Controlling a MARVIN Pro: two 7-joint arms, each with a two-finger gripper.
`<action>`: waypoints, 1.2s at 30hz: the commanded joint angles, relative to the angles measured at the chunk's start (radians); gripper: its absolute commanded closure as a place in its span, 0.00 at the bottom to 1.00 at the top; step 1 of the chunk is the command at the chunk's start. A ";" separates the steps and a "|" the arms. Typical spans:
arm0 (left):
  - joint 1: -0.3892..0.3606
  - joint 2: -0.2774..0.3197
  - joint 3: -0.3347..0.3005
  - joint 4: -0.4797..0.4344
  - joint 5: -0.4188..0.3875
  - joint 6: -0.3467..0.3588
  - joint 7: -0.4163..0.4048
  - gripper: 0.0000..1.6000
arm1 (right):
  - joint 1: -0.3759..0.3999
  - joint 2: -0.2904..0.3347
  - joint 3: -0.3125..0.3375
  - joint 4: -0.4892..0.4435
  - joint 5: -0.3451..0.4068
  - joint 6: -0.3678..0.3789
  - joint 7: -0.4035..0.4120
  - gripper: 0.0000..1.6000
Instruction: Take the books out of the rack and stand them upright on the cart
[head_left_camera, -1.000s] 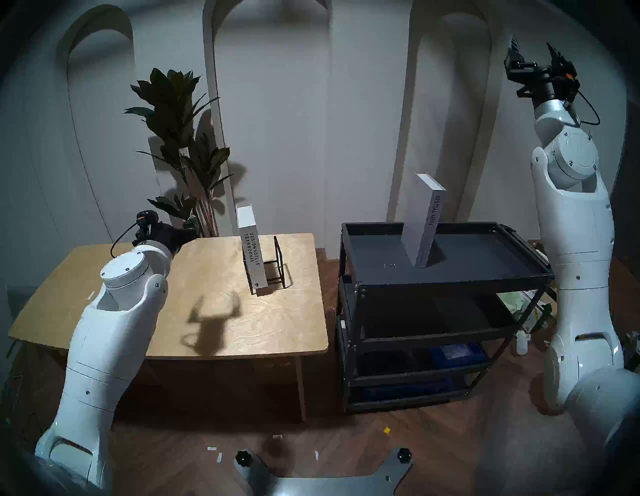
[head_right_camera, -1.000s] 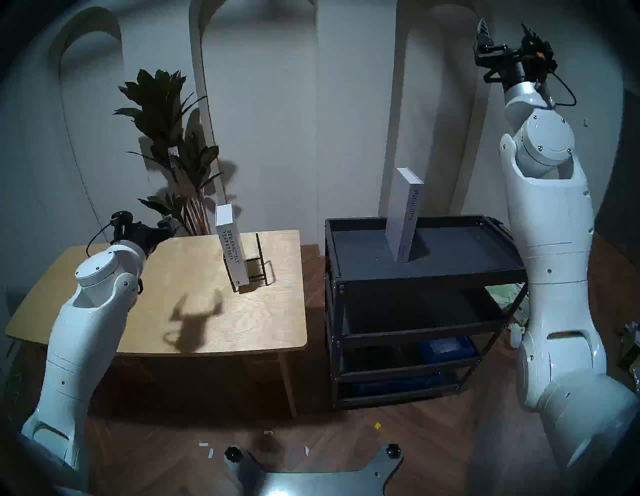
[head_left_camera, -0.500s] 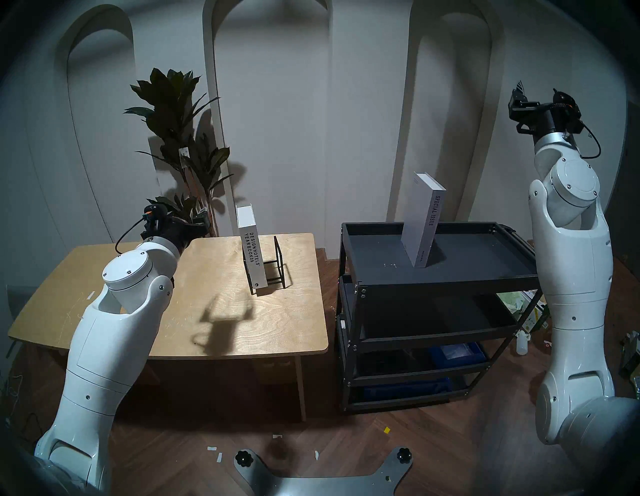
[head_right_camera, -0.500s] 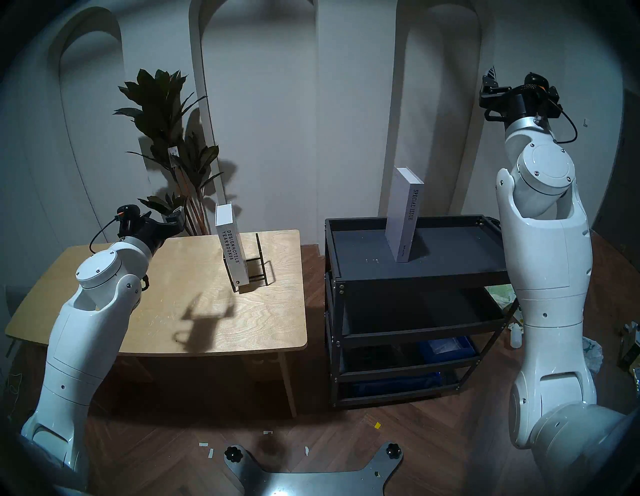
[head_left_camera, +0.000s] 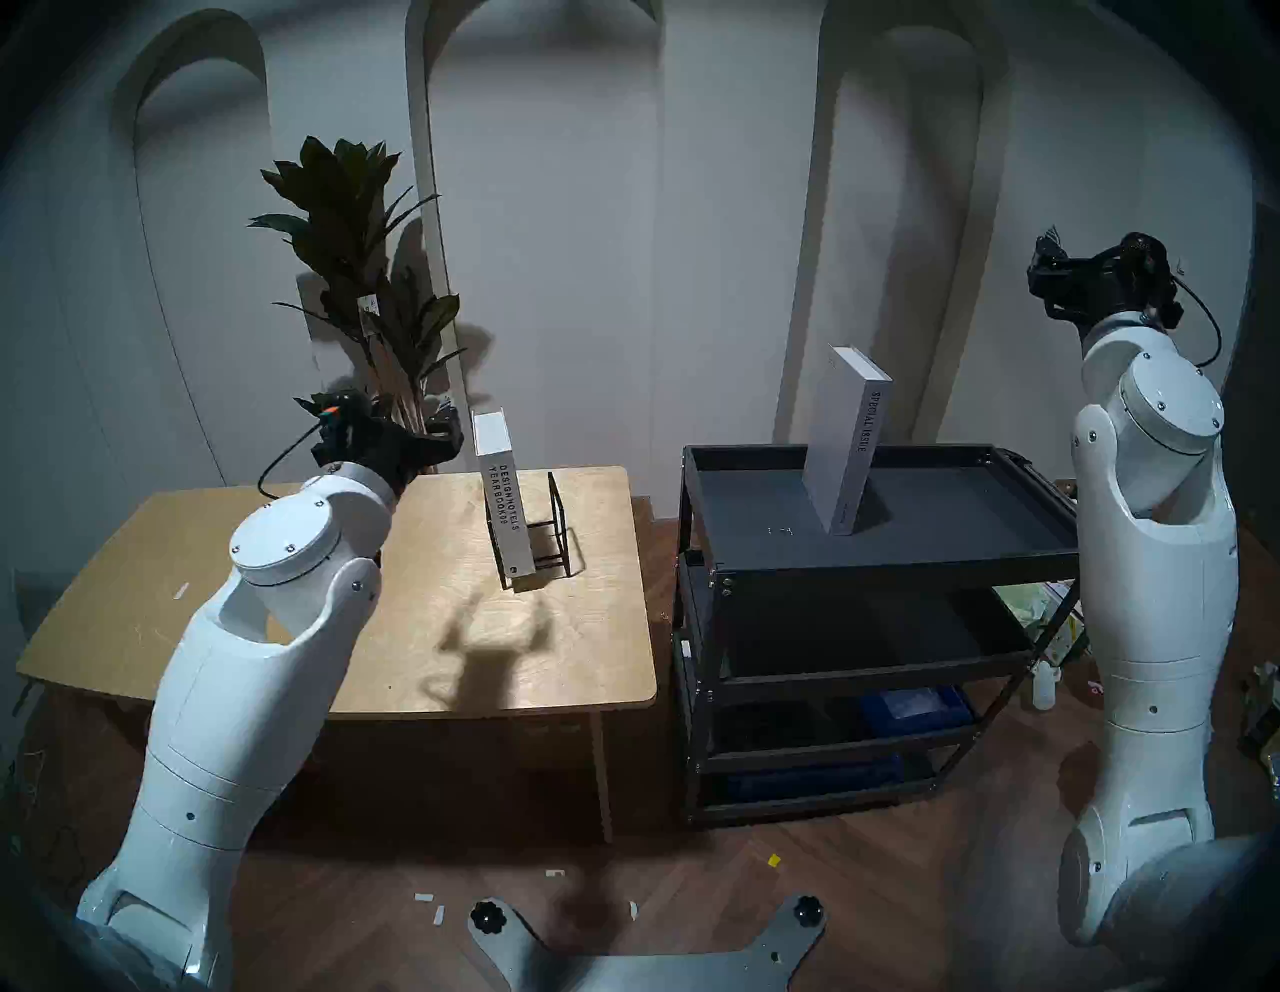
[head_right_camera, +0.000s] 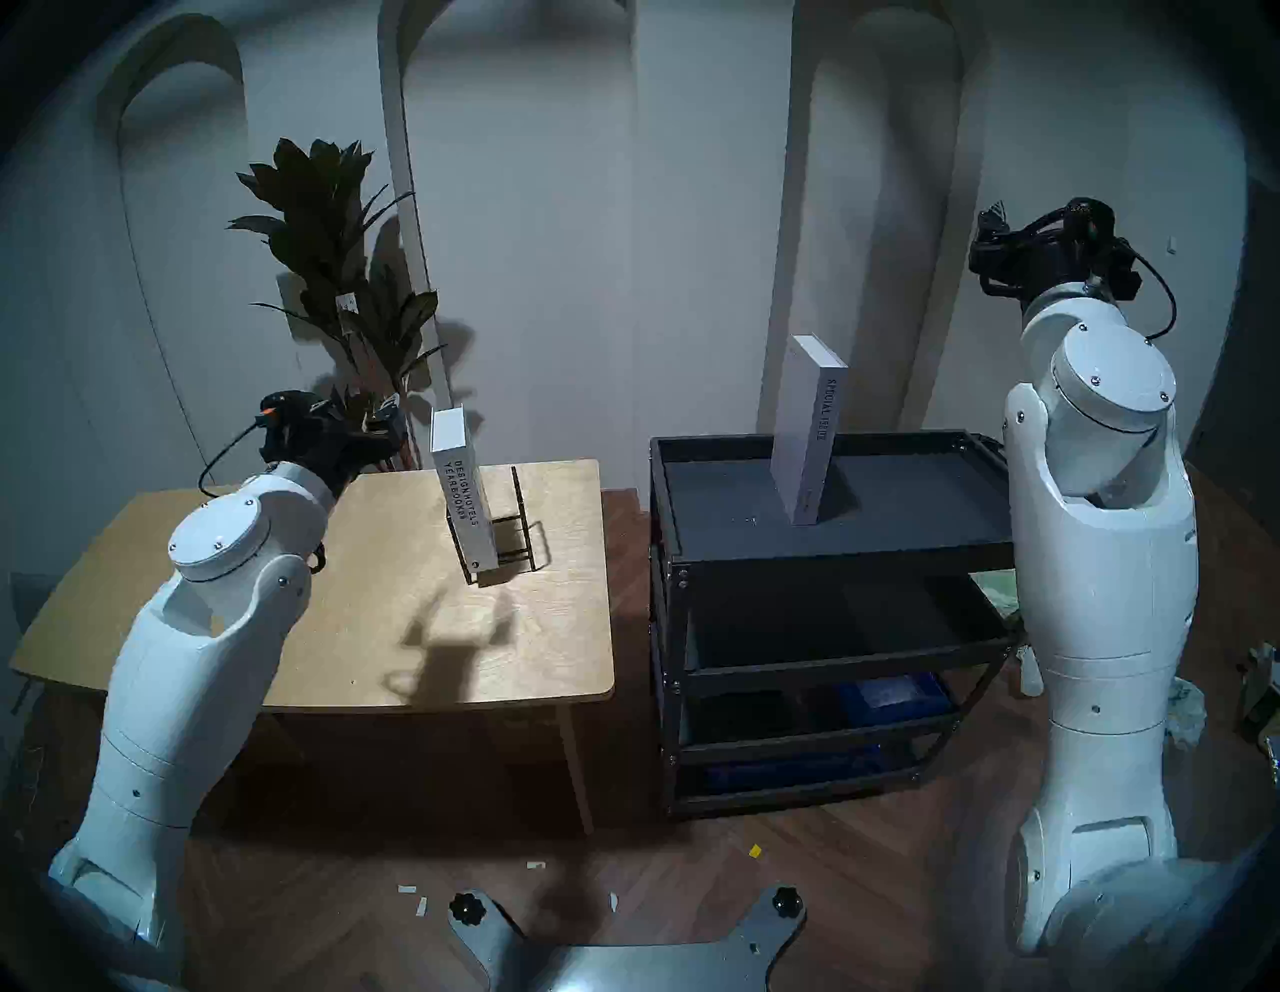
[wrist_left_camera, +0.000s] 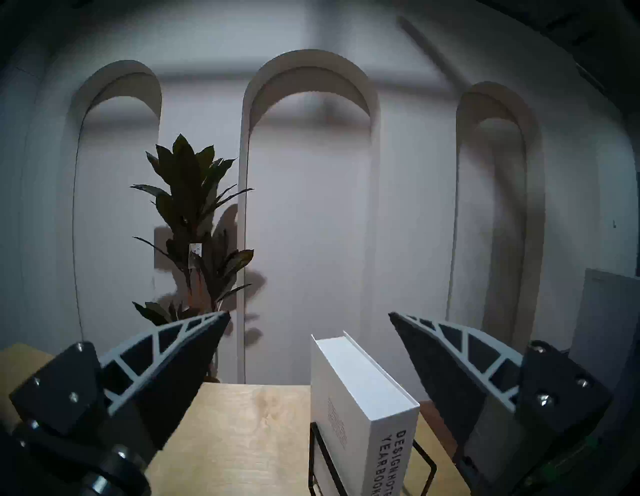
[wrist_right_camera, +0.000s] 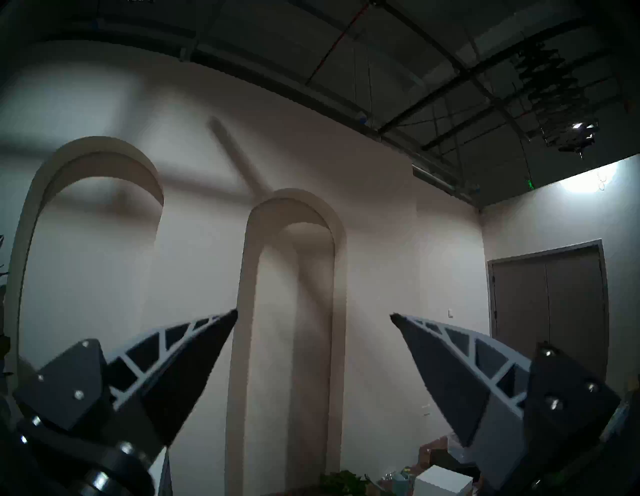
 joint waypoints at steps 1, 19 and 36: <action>-0.038 -0.072 0.090 -0.006 0.126 0.033 0.126 0.00 | -0.050 -0.009 0.019 -0.107 0.042 0.102 0.015 0.00; -0.139 -0.308 0.277 0.006 0.308 0.182 0.469 0.00 | -0.069 -0.019 0.089 -0.164 0.108 0.303 0.026 0.00; -0.291 -0.406 0.335 0.312 0.348 0.129 0.512 0.00 | -0.058 -0.035 0.108 -0.184 0.145 0.319 0.053 0.00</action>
